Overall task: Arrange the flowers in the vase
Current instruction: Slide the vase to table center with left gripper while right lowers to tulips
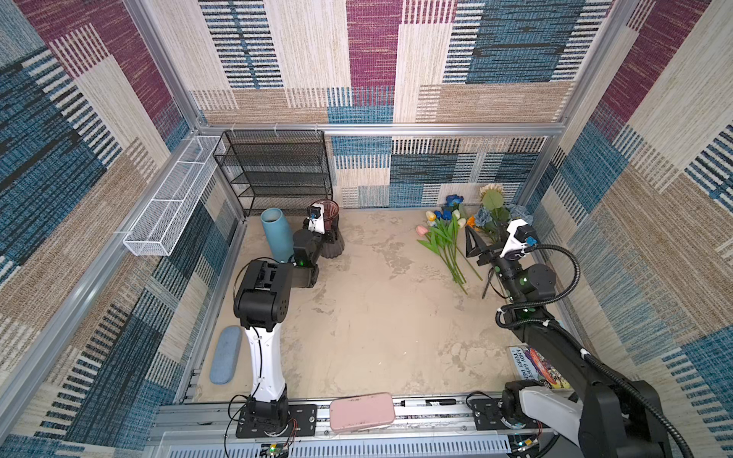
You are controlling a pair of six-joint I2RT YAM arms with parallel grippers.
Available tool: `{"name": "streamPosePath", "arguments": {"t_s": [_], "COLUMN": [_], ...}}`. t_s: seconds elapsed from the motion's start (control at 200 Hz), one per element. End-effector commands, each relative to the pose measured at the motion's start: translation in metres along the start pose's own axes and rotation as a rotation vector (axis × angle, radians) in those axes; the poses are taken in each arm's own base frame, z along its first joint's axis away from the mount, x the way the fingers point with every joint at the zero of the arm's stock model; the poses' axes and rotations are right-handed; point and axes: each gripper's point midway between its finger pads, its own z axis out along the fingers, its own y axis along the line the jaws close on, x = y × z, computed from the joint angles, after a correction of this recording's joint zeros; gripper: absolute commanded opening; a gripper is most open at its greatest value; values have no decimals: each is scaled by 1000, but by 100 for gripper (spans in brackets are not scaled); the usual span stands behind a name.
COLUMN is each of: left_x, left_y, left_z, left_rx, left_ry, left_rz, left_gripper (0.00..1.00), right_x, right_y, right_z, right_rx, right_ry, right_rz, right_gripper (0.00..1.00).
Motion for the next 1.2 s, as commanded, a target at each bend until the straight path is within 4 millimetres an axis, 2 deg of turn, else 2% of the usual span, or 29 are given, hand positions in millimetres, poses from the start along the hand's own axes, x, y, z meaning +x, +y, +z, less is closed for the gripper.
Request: {"name": "streamPosePath", "arguments": {"t_s": [0.0, 0.075, 0.185, 0.305, 0.451, 0.516, 0.611, 0.666, 0.746, 0.816, 0.886, 0.981, 1.197], "left_x": [-30, -34, -41, -49, -62, -67, -70, -71, -69, -63, -54, -45, -34], "left_y": [-20, -32, -55, -92, -161, -198, -244, -265, -290, -303, -307, -308, -309], "left_z": [-4, -10, -21, -36, -54, -62, -72, -77, -85, -88, -89, -92, -95], "left_rx": [104, 166, 243, 339, 499, 584, 682, 725, 792, 817, 821, 811, 815], "left_ry": [-85, -91, -96, -102, -125, -140, -168, -191, -205, -193, -167, -152, -130], "left_rz": [-3, -18, -31, -39, -53, -49, -33, -30, -7, 7, 14, 42, 44], "left_gripper": [26, 14, 9, 4, 0, 0, 0, 0, 0, 0, 0, 0, 0], "right_x": [11, 11, 12, 18, 32, 42, 63, 75, 80, 85, 94, 104, 122], "right_y": [-6, -5, -3, -4, -11, -16, -27, -32, -33, -29, -29, -27, -36], "right_z": [12, 19, 29, 37, 47, 54, 68, 73, 74, 74, 77, 79, 84], "right_rx": [23, 10, -13, -20, -22, -22, -12, -1, -5, -41, -53, -76, -40], "right_ry": [83, 101, 124, 148, 209, 265, 380, 431, 444, 451, 492, 532, 608], "right_rz": [23, 18, 20, 13, 19, 35, 51, 55, 57, 49, 55, 58, 74], "right_gripper": [100, 100, 100, 100, 100, 100, 100, 99, 98, 98, 97, 96, 93]}}
